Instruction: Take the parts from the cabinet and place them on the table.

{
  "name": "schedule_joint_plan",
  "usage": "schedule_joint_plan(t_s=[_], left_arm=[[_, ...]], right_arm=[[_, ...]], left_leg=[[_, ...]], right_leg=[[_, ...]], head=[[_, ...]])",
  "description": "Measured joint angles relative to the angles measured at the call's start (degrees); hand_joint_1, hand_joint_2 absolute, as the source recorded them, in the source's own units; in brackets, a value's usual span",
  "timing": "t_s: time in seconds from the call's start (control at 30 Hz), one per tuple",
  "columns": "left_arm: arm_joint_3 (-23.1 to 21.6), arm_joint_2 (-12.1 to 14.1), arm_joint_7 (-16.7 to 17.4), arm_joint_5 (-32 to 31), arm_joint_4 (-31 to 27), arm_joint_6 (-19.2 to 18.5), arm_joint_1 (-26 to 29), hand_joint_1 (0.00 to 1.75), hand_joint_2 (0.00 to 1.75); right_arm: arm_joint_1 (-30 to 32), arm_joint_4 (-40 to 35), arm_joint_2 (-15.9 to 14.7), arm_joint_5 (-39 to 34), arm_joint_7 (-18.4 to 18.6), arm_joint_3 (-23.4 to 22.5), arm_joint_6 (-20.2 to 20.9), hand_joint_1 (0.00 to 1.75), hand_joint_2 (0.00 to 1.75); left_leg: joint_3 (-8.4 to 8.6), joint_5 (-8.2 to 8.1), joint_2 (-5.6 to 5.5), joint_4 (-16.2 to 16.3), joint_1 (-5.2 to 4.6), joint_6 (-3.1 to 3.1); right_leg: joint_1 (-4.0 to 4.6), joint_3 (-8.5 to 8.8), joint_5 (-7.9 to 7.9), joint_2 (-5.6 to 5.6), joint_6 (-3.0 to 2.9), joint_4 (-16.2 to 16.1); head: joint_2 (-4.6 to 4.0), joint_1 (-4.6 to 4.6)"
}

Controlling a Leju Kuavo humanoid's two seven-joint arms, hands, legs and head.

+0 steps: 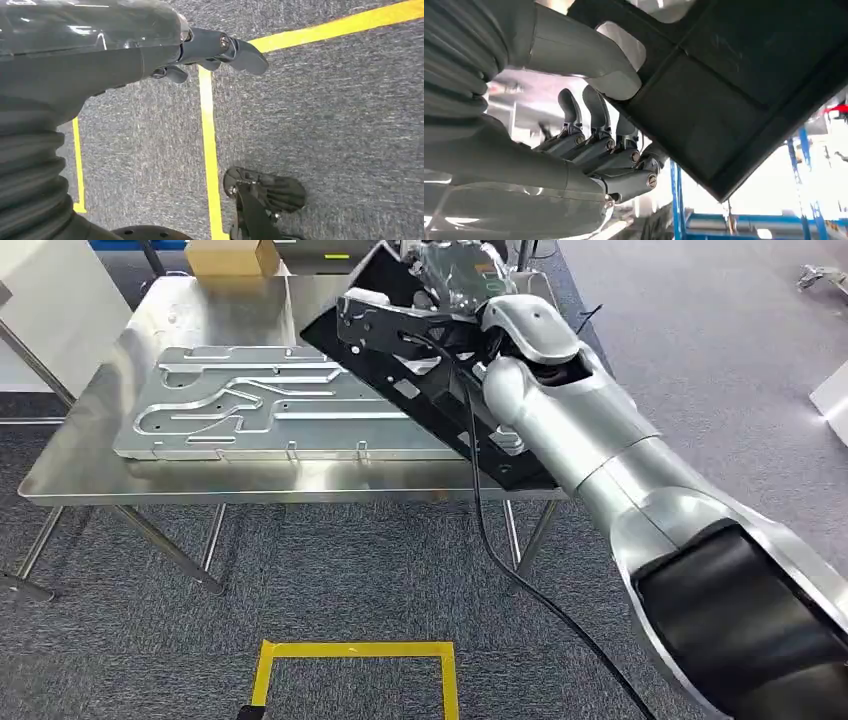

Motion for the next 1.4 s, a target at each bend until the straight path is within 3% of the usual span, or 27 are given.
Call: schedule_joint_plan(t_s=[0.13,0.37,0.5,1.0,1.17,1.2,1.23,1.27,1.37,1.4], left_arm=[[0.0,-0.2,-0.3,0.2,0.0,0.0,-0.1,0.00,1.75],[0.0,-0.5,-0.9,2.2,0.0,0.8,-0.1,0.00,1.75],[-0.2,-0.5,-1.4,1.9,0.1,1.2,0.0,0.00,1.75],[-2.6,-0.6,-0.2,1.1,0.4,-0.7,0.6,0.00,1.75],[-3.5,-0.3,0.3,1.1,0.5,-1.2,0.6,0.00,1.75],[-3.5,-0.2,0.4,1.1,0.5,-1.4,0.6,0.00,1.75],[-3.5,-0.2,0.4,1.1,0.5,-1.4,0.6,0.00,1.75],[-3.6,-0.2,0.5,1.1,0.5,-1.4,0.6,0.00,1.75],[-3.7,-0.1,0.7,1.1,0.5,-1.4,0.5,0.00,1.75],[-3.7,-0.1,1.0,1.1,0.5,-1.4,0.5,0.00,1.75]], right_arm=[[-1.5,0.5,-0.5,2.9,-1.3,-3.5,0.2,1.75,1.75],[-1.8,1.5,-3.5,12.6,-4.9,-12.5,4.5,1.75,1.75],[-2.0,2.4,-5.2,16.0,-6.5,-15.5,6.3,1.75,1.75],[-2.6,4.7,-9.8,17.9,-10.2,-20.6,7.0,1.75,1.75],[-2.6,4.9,-10.4,18.3,-10.3,-21.1,7.0,1.75,1.75],[-2.7,4.9,-10.4,18.5,-10.3,-21.1,7.0,1.75,1.75],[-2.7,5.0,-10.4,18.6,-10.3,-21.2,7.0,1.75,1.75],[-2.7,5.0,-10.8,18.8,-10.3,-21.2,7.1,1.75,1.75],[-2.7,5.2,-10.8,19.0,-10.3,-21.2,7.2,1.75,1.75],[-2.6,5.4,-10.9,19.1,-10.3,-21.2,7.3,1.75,1.75]], left_leg=[[0.00,0.00,0.00,0.0,0.00,0.00],[-0.01,0.00,-0.06,0.0,0.00,0.01],[-0.01,0.00,-0.06,0.0,-0.01,0.01],[0.01,0.00,-0.04,0.0,-0.01,0.01],[-0.15,-0.05,-0.06,0.5,-0.38,0.35],[0.02,-0.07,-0.03,0.0,-0.33,0.64],[0.69,0.32,0.22,-0.8,0.40,1.22],[1.00,0.30,0.24,-1.2,0.28,1.43],[1.14,0.05,0.45,-1.2,0.20,1.72],[1.24,-0.10,0.45,-1.1,0.20,1.65]], right_leg=[[0.01,0.00,0.00,-0.01,0.00,0.0],[0.00,0.02,0.01,-0.05,0.01,0.0],[-0.01,0.03,0.02,-0.05,0.01,0.0],[-0.01,0.04,0.03,-0.04,0.02,0.0],[-0.41,0.15,0.33,-0.05,0.52,-0.3],[-0.38,0.22,0.20,-0.02,0.78,-0.4],[-0.30,0.15,-0.13,-0.14,1.04,-0.1],[-0.24,-0.57,-1.18,-0.33,1.05,1.7],[-0.26,-7.18,-6.87,-0.40,0.93,14.6],[-0.26,-8.92,-7.29,-0.43,0.93,17.5]], head=[[0.00,0.00],[0.00,0.00],[0.00,0.00],[0.00,0.00],[0.00,0.00],[0.00,0.00],[0.00,-0.02],[-0.02,0.02],[0.00,0.00],[0.00,0.02]])
